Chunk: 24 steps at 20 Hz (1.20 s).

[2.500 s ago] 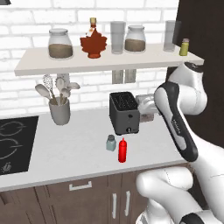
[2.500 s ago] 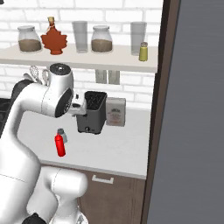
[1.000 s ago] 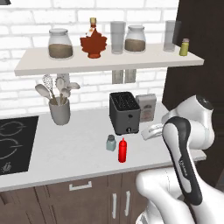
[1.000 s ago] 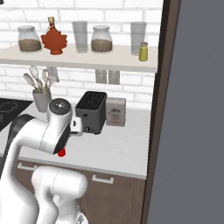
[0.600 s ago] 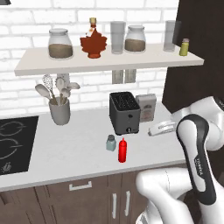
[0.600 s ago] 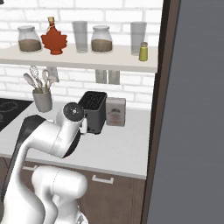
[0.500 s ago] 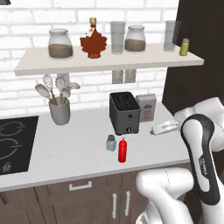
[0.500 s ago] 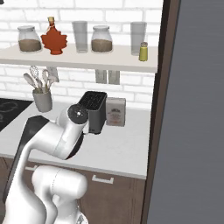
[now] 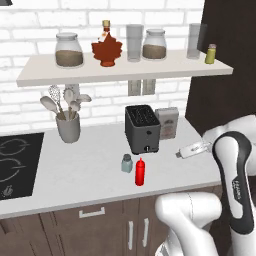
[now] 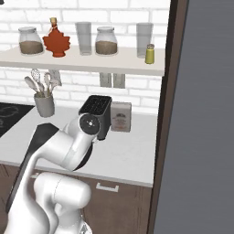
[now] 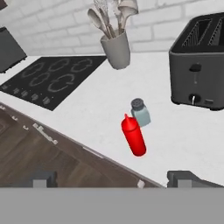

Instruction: Put the shaker and condiment bottle from the counter next to their counterparts in the cabinet.

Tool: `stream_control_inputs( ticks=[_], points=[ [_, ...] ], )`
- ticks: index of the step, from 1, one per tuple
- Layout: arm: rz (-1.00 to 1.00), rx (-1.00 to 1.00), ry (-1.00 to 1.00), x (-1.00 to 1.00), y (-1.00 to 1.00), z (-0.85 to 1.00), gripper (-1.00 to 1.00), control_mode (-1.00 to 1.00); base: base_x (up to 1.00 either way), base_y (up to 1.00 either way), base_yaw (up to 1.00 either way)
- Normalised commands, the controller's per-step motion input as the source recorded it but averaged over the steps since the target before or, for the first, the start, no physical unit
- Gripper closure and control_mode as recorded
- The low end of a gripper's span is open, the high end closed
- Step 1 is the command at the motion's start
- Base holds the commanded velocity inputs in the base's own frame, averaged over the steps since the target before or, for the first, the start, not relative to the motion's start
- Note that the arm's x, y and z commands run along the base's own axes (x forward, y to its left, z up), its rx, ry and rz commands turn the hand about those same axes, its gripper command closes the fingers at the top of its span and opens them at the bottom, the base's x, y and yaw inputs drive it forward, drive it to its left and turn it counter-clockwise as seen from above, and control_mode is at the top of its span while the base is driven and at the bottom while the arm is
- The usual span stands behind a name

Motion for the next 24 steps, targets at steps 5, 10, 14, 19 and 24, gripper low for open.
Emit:
stream_control_inputs(
  ticks=[5,10,14,19,24],
  points=[
    [0.00,-0.01,0.00,0.00,0.29,-0.82,-1.00,-1.00,0.00,0.00,0.00],
    [0.00,-0.03,0.00,0.00,0.62,-0.84,-1.00,-1.00,0.00,0.00,0.00],
    [0.00,-0.02,0.06,0.00,0.78,-0.94,-1.00,-1.00,0.00,0.00,0.00],
    [0.01,0.00,-0.01,-0.12,0.08,-0.02,-1.00,-1.00,0.00,0.00,0.00],
    [0.00,0.00,-0.07,-0.03,0.00,-0.05,-1.00,-1.00,0.00,0.00,0.00]
  ],
)
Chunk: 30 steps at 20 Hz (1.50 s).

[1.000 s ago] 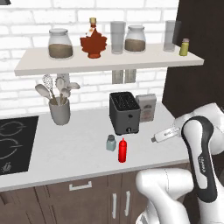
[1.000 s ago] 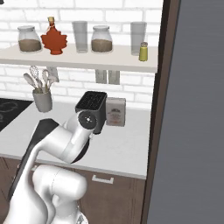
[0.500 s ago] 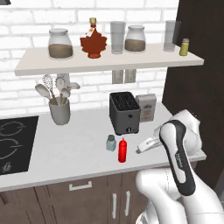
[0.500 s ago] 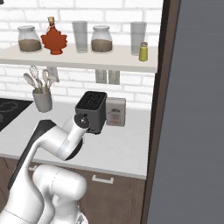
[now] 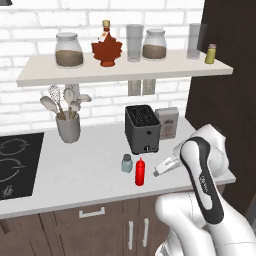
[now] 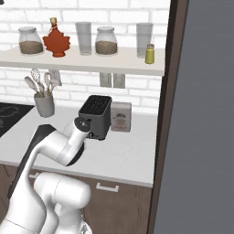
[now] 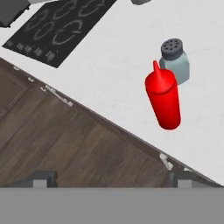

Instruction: Put the shaker and condiment bottle from the counter next to their counterparts in the cabinet.

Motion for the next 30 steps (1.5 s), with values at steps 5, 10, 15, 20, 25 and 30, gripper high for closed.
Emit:
stream_control_inputs(
  ticks=[5,10,15,20,25,30],
  points=[
    [0.00,0.00,-0.10,0.00,0.01,-0.23,-1.00,-1.00,0.00,0.00,0.00],
    [0.00,0.01,-0.11,-0.05,0.01,-0.19,-1.00,-1.00,0.00,0.00,0.00],
    [0.00,0.03,-0.13,0.06,-0.01,-0.07,-1.00,-1.00,0.00,0.00,0.00],
    [0.00,0.00,-0.25,0.31,0.03,-0.09,-1.00,-1.00,0.00,0.00,0.00],
    [0.00,0.01,-0.21,0.09,0.03,-0.04,-1.00,-1.00,0.00,0.00,0.00],
    [0.00,0.02,-0.13,-0.10,0.00,-0.07,-1.00,-1.00,0.00,0.00,0.00]
  ],
)
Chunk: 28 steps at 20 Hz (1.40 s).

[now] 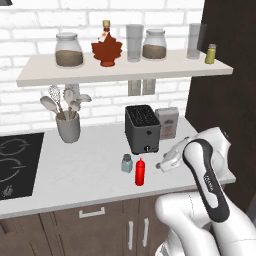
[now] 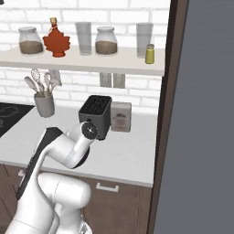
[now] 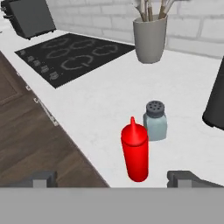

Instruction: Put the shaker and condiment bottle from the counter next to their counterparts in the cabinet.

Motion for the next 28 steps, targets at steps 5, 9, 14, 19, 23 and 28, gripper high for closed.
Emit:
stream_control_inputs(
  ticks=[5,9,14,19,23,28],
  points=[
    [0.00,0.00,-0.21,0.00,0.00,-0.38,-1.00,-1.00,0.00,0.00,0.00],
    [0.00,0.00,-0.23,0.03,0.00,-0.49,-1.00,-1.00,0.00,0.00,0.00],
    [0.00,0.00,-0.14,-0.12,0.00,-0.42,-1.00,-1.00,0.00,0.00,0.00],
    [0.00,0.00,-0.01,0.00,0.01,0.00,-1.00,-1.00,0.00,0.00,0.00],
    [-0.02,-0.07,0.00,0.10,0.40,-0.21,-1.00,-1.00,0.00,0.00,0.00],
    [-0.02,-0.10,0.00,0.24,0.45,-0.39,-1.00,-1.00,0.00,0.00,0.00]
  ],
)
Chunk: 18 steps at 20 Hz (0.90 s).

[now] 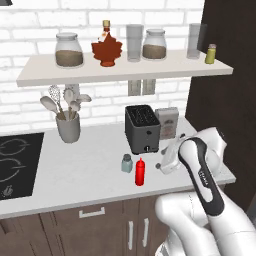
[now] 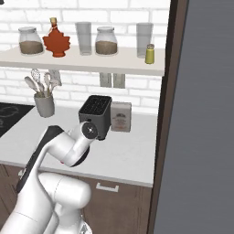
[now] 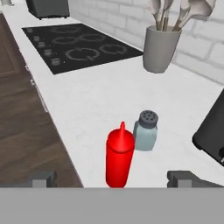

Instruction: Put the shaker and condiment bottle from the counter next to their counterparts in the cabinet.

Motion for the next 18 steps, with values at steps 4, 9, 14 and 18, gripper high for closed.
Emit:
stream_control_inputs(
  ticks=[4,9,14,18],
  points=[
    [0.00,-0.09,0.00,0.27,0.37,-0.46,-1.00,-1.00,0.00,0.00,0.00],
    [0.00,0.00,0.01,0.00,0.01,-0.04,-1.00,-1.00,0.00,0.00,0.00],
    [0.00,0.00,0.10,0.20,0.06,-0.53,-1.00,-1.00,0.00,0.00,0.00],
    [0.00,0.00,0.07,0.13,0.07,-0.68,-1.00,-1.00,0.00,0.00,0.00]
  ],
)
